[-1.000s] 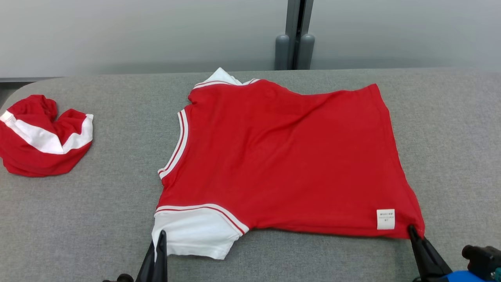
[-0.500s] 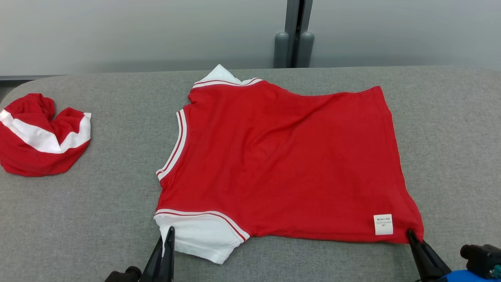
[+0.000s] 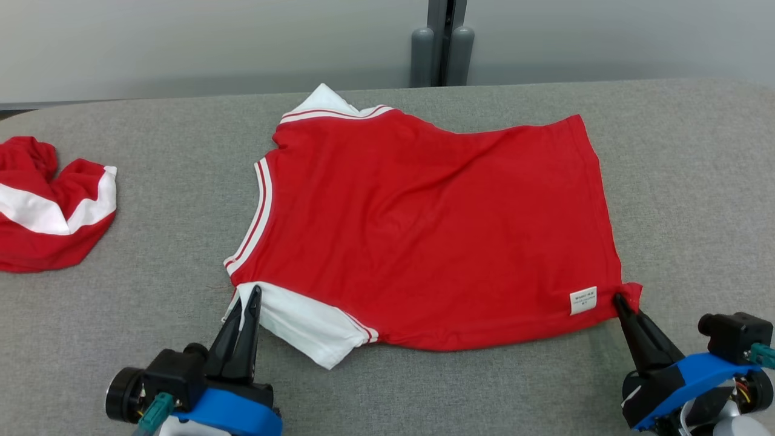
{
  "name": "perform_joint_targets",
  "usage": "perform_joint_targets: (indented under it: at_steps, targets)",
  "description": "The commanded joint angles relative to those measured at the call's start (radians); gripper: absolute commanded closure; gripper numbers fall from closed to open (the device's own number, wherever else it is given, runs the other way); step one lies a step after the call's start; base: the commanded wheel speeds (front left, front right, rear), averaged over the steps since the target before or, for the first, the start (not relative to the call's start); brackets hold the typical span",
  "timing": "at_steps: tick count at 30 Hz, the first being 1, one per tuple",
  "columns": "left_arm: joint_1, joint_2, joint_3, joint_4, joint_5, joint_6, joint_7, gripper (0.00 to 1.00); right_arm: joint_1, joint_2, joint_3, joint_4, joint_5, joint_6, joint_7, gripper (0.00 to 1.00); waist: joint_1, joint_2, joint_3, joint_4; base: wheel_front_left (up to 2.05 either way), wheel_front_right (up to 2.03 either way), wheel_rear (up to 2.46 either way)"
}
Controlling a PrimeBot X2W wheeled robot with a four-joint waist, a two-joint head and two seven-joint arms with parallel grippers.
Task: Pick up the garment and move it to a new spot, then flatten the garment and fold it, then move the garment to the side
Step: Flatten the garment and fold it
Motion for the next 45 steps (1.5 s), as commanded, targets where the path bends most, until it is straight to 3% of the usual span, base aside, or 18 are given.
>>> perform_joint_targets:
  at_steps: [1,22,23,24,25,26,34,45]
  targets:
    - [-0.032,0.006,-0.003,0.012,0.007,-0.009,0.004,1.00,-0.026,-0.007,0.004,0.006,0.008,0.000,0.000,1.00,-0.0002,-0.0001,0.007,-0.003,0.00,0.00,0.00]
    - [-0.367,0.001,-0.003,0.313,0.016,-0.100,-0.013,1.00,-0.323,-0.044,0.089,0.224,0.039,0.000,-0.025,1.00,-0.0002,-0.0001,0.123,-0.026,0.00,0.00,0.00]
    - [-0.376,-0.001,-0.003,0.328,0.017,-0.099,-0.016,1.00,-0.330,-0.045,0.095,0.232,0.038,0.000,-0.033,0.82,-0.0002,-0.0001,0.124,-0.027,0.00,0.00,0.00]
    - [-0.385,-0.005,-0.003,0.342,0.018,-0.097,-0.020,1.00,-0.338,-0.046,0.102,0.240,0.039,0.000,-0.038,0.09,-0.0002,-0.0001,0.125,-0.027,0.00,0.00,0.00]
    - [-0.390,-0.011,-0.002,0.352,0.017,-0.096,-0.022,0.56,-0.343,-0.048,0.106,0.245,0.041,0.000,-0.049,0.00,-0.0002,-0.0001,0.124,-0.026,0.00,0.00,0.00]
    - [-0.394,-0.013,-0.002,0.363,0.018,-0.096,-0.025,0.00,-0.342,-0.052,0.107,0.250,0.042,0.000,-0.056,0.00,-0.0002,-0.0001,0.121,-0.025,0.00,0.00,0.00]
    - [-0.325,-0.025,0.023,0.367,0.024,-0.069,-0.044,0.00,-0.251,-0.095,0.083,0.231,-0.007,0.000,-0.092,0.00,-0.0002,-0.0001,0.081,-0.010,0.00,0.00,0.00]
    - [-0.189,-0.032,0.031,0.343,0.007,-0.060,-0.045,0.00,-0.205,-0.063,0.061,0.224,-0.037,0.000,-0.030,0.00,-0.0002,-0.0001,0.078,0.005,0.00,0.00,0.00]
